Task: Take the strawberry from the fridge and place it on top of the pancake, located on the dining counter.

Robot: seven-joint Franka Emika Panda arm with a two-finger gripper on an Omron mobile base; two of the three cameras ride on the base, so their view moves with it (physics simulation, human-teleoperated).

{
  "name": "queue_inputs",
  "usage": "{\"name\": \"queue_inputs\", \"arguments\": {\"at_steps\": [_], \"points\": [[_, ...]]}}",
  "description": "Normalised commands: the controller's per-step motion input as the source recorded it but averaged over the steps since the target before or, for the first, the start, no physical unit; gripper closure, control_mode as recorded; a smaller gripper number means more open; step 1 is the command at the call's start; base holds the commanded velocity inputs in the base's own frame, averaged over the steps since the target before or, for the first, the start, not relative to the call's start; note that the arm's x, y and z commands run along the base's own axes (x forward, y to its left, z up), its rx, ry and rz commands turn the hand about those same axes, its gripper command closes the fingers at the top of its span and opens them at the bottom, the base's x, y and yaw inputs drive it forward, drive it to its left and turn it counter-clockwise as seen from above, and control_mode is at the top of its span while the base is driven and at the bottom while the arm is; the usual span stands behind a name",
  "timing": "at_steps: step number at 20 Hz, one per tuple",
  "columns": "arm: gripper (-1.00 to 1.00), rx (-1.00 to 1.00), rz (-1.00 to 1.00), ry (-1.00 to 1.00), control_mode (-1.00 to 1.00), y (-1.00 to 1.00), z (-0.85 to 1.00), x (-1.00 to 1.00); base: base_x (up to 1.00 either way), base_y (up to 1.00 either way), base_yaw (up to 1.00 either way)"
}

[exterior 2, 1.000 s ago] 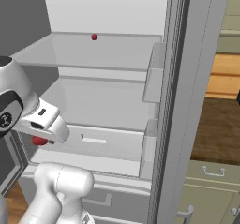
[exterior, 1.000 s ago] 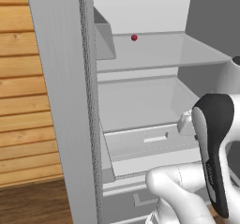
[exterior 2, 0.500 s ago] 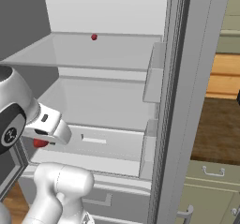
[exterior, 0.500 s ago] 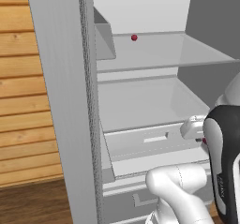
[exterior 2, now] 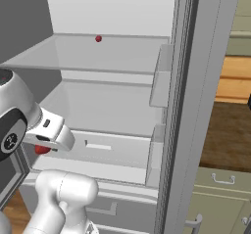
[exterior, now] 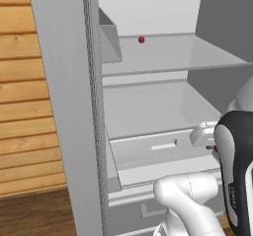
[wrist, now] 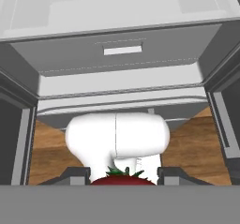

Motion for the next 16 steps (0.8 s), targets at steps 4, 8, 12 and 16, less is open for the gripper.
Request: {"name": "queue_inputs", "arguments": {"at_steps": [4, 8, 12, 16], "points": [[1.0, 0.0, 0.0, 0.0, 1.0, 0.0, 0.0, 0.0, -0.42, 0.15, 0.13], [1.0, 0.0, 0.0, 0.0, 1.0, 0.0, 0.0, 0.0, -0.4, 0.0, 0.38], [1.0, 0.0, 0.0, 0.0, 1.0, 0.0, 0.0, 0.0, -0.55, 0.05, 0.33], [1.0, 0.0, 0.0, 0.0, 1.0, 0.0, 0.0, 0.0, -0.13, -0.02, 0.47]]}}
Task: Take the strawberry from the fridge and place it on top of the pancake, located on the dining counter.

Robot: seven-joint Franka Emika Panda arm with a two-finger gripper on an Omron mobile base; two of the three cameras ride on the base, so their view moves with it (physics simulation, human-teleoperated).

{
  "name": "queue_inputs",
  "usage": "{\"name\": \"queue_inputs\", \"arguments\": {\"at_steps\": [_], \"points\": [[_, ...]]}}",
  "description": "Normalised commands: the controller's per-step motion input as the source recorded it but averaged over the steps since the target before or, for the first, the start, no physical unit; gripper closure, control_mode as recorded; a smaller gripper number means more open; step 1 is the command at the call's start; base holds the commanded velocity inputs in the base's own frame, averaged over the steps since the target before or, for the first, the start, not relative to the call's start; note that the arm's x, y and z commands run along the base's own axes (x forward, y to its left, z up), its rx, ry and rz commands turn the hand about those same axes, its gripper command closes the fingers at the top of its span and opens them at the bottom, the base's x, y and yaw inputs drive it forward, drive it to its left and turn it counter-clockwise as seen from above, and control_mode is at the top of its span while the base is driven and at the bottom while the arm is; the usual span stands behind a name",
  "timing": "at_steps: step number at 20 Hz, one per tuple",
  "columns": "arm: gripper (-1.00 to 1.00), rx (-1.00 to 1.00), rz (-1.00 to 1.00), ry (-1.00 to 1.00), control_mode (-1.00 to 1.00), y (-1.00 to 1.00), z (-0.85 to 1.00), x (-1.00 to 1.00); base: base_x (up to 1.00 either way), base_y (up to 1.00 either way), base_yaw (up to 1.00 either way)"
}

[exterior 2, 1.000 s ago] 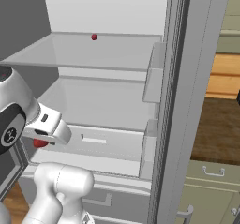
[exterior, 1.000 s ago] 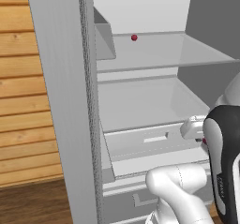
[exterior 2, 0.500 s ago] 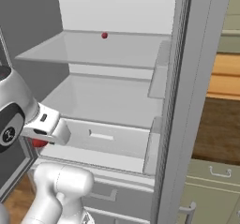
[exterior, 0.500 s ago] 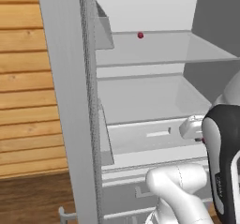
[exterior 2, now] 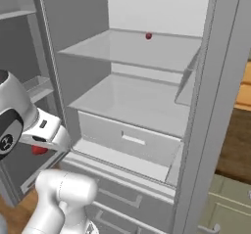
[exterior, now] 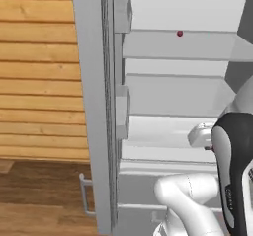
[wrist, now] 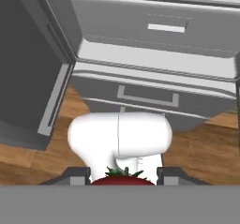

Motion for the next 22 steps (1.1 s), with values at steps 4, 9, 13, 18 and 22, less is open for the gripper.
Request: {"name": "queue_inputs", "arguments": {"at_steps": [4, 9, 13, 18, 22], "points": [[1.0, 0.0, 0.0, 0.0, 1.0, 0.0, 0.0, 0.0, -0.28, -0.09, 0.57], [1.0, 0.0, 0.0, 0.0, 1.0, 0.0, 0.0, 0.0, -0.54, -0.07, 0.66], [1.0, 0.0, 0.0, 0.0, 1.0, 0.0, 0.0, 0.0, -0.84, 0.34, 0.62], [1.0, 0.0, 0.0, 0.0, 1.0, 0.0, 0.0, 0.0, -0.81, 0.61, 0.63], [1.0, 0.0, 0.0, 0.0, 1.0, 0.0, 0.0, 0.0, -0.92, 0.58, 0.47]]}}
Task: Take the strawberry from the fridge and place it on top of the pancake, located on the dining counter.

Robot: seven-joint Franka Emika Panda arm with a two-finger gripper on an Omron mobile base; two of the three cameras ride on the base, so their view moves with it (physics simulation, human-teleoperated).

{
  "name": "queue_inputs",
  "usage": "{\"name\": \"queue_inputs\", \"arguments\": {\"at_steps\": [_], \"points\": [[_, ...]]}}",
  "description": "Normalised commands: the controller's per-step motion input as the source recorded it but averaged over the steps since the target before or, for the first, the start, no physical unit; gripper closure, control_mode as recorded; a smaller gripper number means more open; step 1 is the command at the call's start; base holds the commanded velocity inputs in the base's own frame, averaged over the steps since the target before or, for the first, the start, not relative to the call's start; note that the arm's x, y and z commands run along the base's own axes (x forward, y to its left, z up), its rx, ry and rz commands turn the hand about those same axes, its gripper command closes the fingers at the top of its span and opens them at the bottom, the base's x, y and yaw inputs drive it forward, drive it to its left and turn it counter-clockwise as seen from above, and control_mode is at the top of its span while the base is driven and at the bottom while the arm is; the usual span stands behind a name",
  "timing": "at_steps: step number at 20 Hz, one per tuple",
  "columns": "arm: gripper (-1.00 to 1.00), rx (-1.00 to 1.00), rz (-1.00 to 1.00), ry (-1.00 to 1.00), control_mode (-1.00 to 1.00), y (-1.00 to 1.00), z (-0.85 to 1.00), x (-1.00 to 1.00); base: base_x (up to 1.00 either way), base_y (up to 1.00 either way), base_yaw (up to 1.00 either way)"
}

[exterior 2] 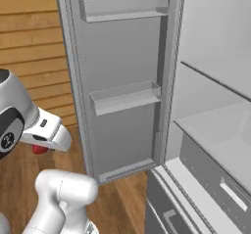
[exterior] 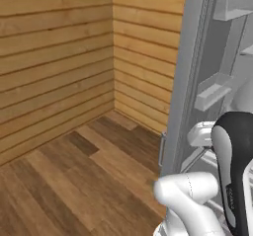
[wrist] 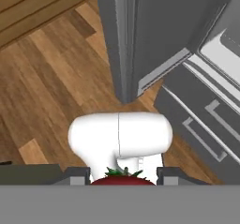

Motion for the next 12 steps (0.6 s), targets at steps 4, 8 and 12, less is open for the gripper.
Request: {"name": "queue_inputs", "arguments": {"at_steps": [4, 8, 12], "points": [[1.0, 0.0, 0.0, 0.0, 1.0, 0.0, 0.0, 0.0, -0.85, 0.91, 0.49], [1.0, 0.0, 0.0, 0.0, 1.0, 0.0, 0.0, 0.0, -0.67, 1.0, 0.52], [1.0, 0.0, 0.0, 0.0, 1.0, 0.0, 0.0, 0.0, -0.41, 1.0, 0.53]]}}
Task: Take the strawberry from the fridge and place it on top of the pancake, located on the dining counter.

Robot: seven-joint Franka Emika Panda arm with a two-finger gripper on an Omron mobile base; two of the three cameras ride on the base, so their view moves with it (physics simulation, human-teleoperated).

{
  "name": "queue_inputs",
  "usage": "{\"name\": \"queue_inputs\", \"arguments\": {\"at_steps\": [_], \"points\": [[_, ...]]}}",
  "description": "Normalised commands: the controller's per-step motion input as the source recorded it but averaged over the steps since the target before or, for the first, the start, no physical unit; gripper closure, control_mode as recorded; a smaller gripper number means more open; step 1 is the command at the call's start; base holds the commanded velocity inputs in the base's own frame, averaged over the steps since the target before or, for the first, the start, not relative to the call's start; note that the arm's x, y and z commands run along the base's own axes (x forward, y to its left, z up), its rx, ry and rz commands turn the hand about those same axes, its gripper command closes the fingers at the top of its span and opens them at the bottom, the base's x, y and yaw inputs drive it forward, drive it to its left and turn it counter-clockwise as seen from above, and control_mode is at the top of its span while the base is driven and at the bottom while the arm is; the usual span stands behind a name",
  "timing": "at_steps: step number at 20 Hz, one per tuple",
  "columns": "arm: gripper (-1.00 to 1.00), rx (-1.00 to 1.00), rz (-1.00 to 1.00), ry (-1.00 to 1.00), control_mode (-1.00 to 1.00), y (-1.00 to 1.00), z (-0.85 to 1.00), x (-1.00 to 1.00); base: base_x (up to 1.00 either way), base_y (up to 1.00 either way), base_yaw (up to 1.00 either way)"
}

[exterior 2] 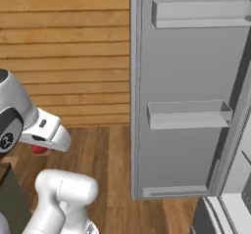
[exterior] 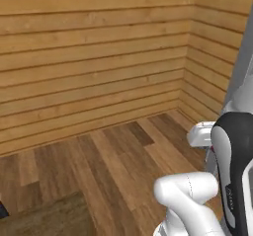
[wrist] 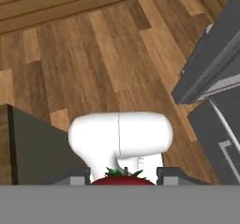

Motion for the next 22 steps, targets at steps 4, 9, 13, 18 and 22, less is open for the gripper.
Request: {"name": "queue_inputs", "arguments": {"at_steps": [4, 9, 13, 18, 22], "points": [[1.0, 0.0, 0.0, 0.0, 1.0, 0.0, 0.0, 0.0, -0.1, 0.96, 0.38], [1.0, 0.0, 0.0, 0.0, 1.0, 0.0, 0.0, 0.0, 0.52, 0.62, 0.19], [1.0, 0.0, 0.0, 0.0, 1.0, 0.0, 0.0, 0.0, 1.0, 0.35, 0.08], [1.0, 0.0, 0.0, 0.0, 1.0, 0.0, 0.0, 0.0, 1.0, 0.22, 0.07], [1.0, 0.0, 0.0, 0.0, 1.0, 0.0, 0.0, 0.0, 1.0, 0.54, 0.1]]}}
